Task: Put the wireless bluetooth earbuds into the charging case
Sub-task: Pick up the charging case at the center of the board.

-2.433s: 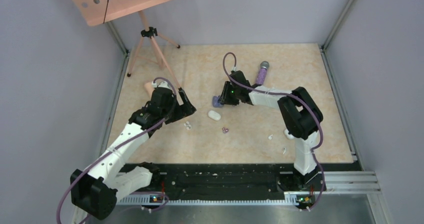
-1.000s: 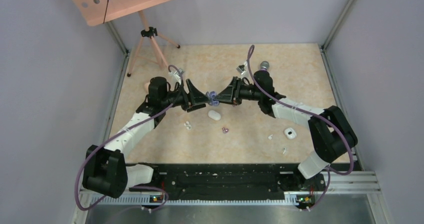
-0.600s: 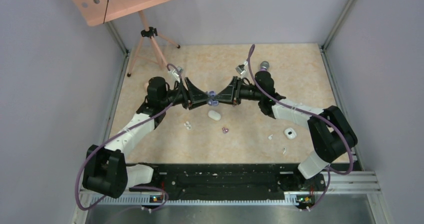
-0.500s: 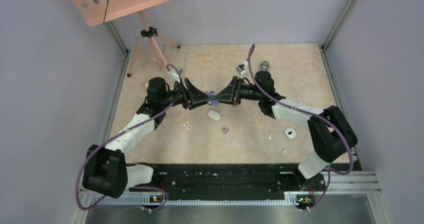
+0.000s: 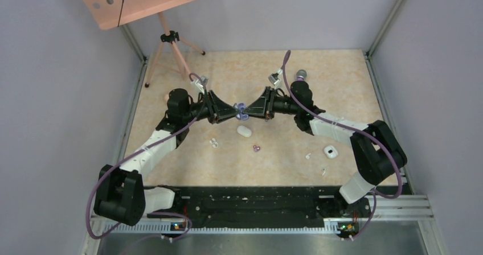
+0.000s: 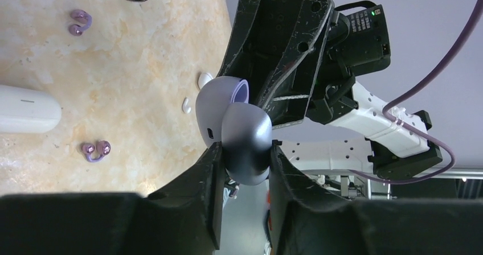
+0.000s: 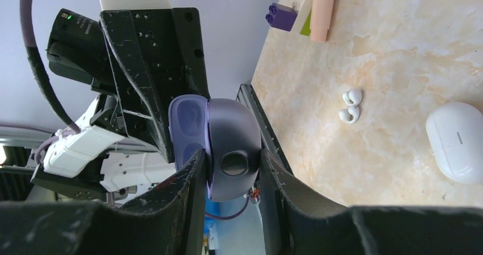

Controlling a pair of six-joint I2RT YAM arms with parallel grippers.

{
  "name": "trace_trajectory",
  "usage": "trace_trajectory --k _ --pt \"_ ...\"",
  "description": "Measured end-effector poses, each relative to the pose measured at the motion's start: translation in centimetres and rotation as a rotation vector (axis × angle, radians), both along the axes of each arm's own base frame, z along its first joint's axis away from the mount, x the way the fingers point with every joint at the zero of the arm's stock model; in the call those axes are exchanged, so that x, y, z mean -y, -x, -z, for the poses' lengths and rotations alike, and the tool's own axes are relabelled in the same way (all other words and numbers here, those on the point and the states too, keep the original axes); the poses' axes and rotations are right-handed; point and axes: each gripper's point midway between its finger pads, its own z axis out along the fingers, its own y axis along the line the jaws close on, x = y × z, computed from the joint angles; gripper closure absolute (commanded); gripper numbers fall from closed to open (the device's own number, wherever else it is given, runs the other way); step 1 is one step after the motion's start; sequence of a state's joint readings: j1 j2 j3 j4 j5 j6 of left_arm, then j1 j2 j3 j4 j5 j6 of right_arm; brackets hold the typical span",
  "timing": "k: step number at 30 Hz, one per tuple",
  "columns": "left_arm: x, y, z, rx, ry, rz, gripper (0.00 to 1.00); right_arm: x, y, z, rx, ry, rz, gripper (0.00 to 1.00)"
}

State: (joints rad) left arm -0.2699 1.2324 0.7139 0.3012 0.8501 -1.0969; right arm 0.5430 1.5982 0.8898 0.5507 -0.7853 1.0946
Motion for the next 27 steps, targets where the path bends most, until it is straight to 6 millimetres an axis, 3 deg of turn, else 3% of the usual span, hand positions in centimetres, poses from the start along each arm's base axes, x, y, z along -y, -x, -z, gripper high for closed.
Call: trace_trajectory --k 1,5,8,11,13,17,19,23,27 --pt "0.0 0.0 0.0 0.001 0.0 -0.001 0.79 0.0 0.0 0.0 0.001 0.0 0.002 0.79" --pt "0.0 -0.1 0.0 -0.004 0.001 -0.006 0.88 0.0 0.0 0.1 -0.003 0.003 0.003 0.4" --pt "-0.2 -0.3 0.5 -0.024 -0.013 -0.025 0.9 0.1 -0.1 0.4 -0.011 0.015 0.007 0.31" --pt "-0.5 -0.5 1.4 -0.053 -0.038 -0.05 1.0 0.7 -0.7 1.2 -0.027 0.046 0.039 0.3" --pt "-0.9 -0.7 2.2 -0.077 -0.062 -0.067 1.0 1.8 -1.3 1.3 -0.03 0.071 0.079 0.33" --pt "-1.8 -0.8 3.8 -0.116 -0.116 -0.095 1.0 6.2 -3.5 0.9 0.028 0.173 0.264 0.52" --pt "-2.2 -0.6 4.6 -0.137 -0.145 -0.098 1.0 8.8 -5.0 1.4 0.072 0.292 0.411 0.55" --pt "-2.4 0.0 5.5 -0.161 -0.189 -0.086 1.0 11.5 -6.2 4.4 0.097 0.539 0.549 0.55" --pt "-2.7 0.4 5.4 -0.156 -0.214 -0.083 1.0 11.0 -6.3 9.4 0.069 0.774 0.533 0.57"
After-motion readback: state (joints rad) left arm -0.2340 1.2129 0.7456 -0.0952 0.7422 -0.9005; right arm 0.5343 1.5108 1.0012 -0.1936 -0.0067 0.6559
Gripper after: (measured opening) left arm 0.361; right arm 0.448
